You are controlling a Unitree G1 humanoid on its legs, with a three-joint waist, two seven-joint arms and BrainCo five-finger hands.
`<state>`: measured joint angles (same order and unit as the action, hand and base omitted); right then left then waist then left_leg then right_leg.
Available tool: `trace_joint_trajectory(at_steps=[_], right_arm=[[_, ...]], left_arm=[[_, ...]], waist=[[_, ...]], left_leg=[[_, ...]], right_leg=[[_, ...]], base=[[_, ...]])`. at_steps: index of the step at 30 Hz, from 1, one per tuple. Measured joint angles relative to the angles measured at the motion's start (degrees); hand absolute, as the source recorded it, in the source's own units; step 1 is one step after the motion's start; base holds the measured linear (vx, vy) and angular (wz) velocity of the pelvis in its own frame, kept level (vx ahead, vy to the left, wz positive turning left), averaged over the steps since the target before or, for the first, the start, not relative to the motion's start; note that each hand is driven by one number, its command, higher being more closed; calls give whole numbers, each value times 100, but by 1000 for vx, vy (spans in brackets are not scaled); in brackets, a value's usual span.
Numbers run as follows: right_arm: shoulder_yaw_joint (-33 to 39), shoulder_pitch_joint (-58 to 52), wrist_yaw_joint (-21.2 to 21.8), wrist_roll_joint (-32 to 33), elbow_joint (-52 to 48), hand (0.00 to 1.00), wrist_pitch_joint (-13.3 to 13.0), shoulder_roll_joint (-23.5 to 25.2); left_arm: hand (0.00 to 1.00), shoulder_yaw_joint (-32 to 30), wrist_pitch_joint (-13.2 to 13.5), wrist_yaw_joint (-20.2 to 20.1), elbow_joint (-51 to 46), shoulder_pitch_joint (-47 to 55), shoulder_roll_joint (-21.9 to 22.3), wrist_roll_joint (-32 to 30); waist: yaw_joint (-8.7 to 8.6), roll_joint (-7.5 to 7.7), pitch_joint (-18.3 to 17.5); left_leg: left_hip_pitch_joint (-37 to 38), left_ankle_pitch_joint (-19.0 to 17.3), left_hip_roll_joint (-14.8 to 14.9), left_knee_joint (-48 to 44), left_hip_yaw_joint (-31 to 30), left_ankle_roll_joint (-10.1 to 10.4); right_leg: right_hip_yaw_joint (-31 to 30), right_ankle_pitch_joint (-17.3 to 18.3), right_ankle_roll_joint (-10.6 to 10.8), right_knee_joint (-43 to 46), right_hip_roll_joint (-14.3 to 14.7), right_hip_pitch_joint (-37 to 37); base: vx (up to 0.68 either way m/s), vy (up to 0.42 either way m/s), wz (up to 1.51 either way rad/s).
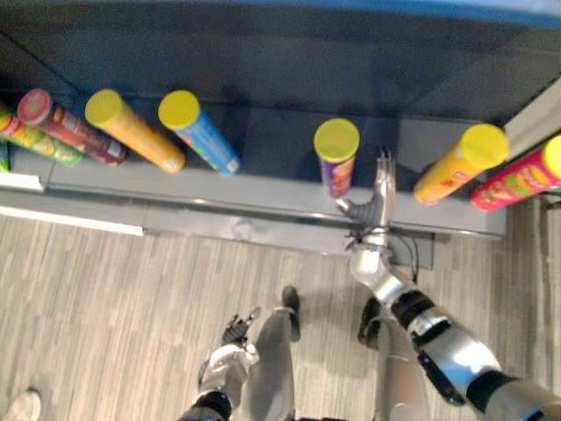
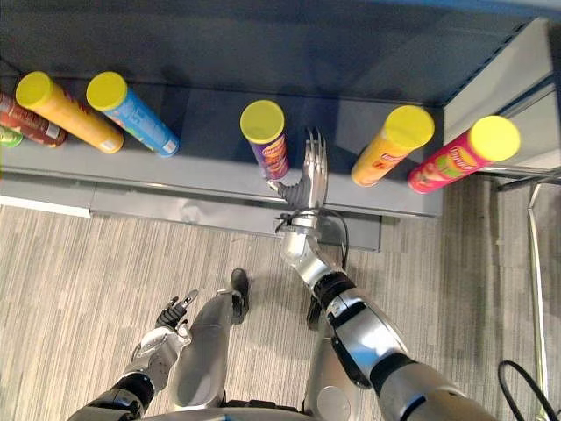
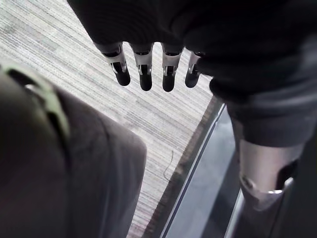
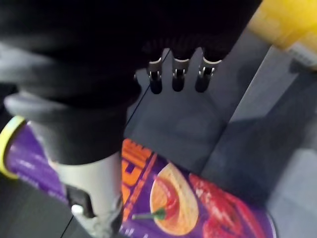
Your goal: Put the gum and the chips on the shelf.
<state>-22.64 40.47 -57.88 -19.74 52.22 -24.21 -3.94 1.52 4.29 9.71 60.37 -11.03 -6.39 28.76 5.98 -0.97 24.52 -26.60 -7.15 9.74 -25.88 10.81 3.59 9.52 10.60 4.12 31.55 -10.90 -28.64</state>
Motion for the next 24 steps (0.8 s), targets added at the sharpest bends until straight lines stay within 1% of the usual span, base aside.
trace_joint_trajectory(at_steps=[1,2,3,5,8,10,11,14,15,16,18,19,20,21,23,24], right_arm=[[130,-183,95,21,0,0,-30,58],[210,-385,176,43,-2,0,-50,92],[224,-490,213,56,-3,0,-65,107],[444,-881,426,79,-11,0,-141,180],[673,-1441,682,233,-157,0,-147,239],[707,-1762,830,233,-251,0,-148,241],[704,-2043,993,232,-253,0,-149,223],[702,-2540,1341,232,-268,0,-155,134],[704,-2887,1568,240,-409,0,-154,26],[703,-3039,1659,242,-478,0,-162,-17],[739,-3592,2064,287,-634,0,-165,-99],[769,-3719,2191,290,-642,0,-168,-105],[840,-3960,2425,299,-636,0,-162,-127],[870,-4070,2538,340,-632,0,-153,-142],[931,-4407,2971,515,-578,0,-107,-197],[965,-4457,3065,527,-516,0,-90,-193]], left_arm=[[0,-17,-6,100,89,2,0,-107],[0,-44,-50,172,174,5,-13,-155],[0,-64,-84,205,204,5,-16,-209],[0,-80,-176,383,296,2,-19,-314],[0,-90,-212,580,348,59,-10,-416],[0,-96,-209,632,340,170,-33,-437],[0,-93,-212,648,349,288,-77,-436],[0,-91,-212,673,355,495,-100,-502],[0,-94,-222,677,347,609,-106,-547],[0,-92,-234,661,348,646,-103,-548],[0,-102,-361,526,355,813,-106,-531],[0,-117,-401,489,358,844,-104,-531],[0,-152,-452,416,371,895,-95,-530],[0,-167,-455,358,389,919,-94,-527],[0,-288,-494,135,505,994,-101,-473],[0,-329,-504,76,518,1020,-103,-463]], waist=[[-81,21,-16],[-109,62,-49],[-109,86,-79],[-133,131,-134],[-153,186,-184],[-214,251,-267],[-272,318,-369],[-328,396,-610],[-377,419,-702],[-400,416,-753],[-436,421,-986],[-440,422,-1042],[-465,417,-1115],[-480,417,-1154],[-527,441,-1321],[-560,449,-1349]], left_leg=[[153,0,0,83,10,0],[308,1,1,170,49,3],[374,3,1,213,76,6],[631,43,11,417,110,39],[1047,150,-9,796,121,92],[1222,211,-19,992,116,118],[1393,283,-33,1220,121,140],[1634,400,-60,1590,180,150],[1801,456,-97,1785,255,143],[1844,468,-112,1836,269,143],[2065,522,-163,2089,406,125],[2116,540,-175,2156,437,126],[2244,570,-202,2282,474,121],[2298,586,-212,2341,494,124],[2457,634,-241,2534,609,123],[2500,654,-251,2587,628,119]], right_leg=[[16,-17,19,-111,11,170],[10,-31,34,-203,24,304],[0,-42,35,-249,34,354],[2,-129,45,-505,94,617],[60,-233,76,-887,151,1042],[88,-297,85,-1107,192,1235],[105,-395,102,-1372,238,1425],[88,-607,129,-1847,313,1692],[59,-692,153,-2057,321,1844],[41,-722,162,-2130,324,1887],[-74,-830,192,-2381,340,2032],[-101,-854,198,-2429,343,2057],[-153,-885,213,-2524,351,2144],[-171,-900,218,-2564,355,2184],[-250,-935,220,-2666,366,2231],[-272,-938,220,-2680,367,2242]], base=[[92,17,-9],[94,14,-9],[108,10,-13],[124,10,-10],[121,1,0],[115,-2,2],[107,0,-1],[107,21,-10],[65,38,-12],[80,58,-16],[74,55,-24],[61,36,-25],[39,26,-17],[49,30,-17],[33,28,-20],[28,20,-17]])
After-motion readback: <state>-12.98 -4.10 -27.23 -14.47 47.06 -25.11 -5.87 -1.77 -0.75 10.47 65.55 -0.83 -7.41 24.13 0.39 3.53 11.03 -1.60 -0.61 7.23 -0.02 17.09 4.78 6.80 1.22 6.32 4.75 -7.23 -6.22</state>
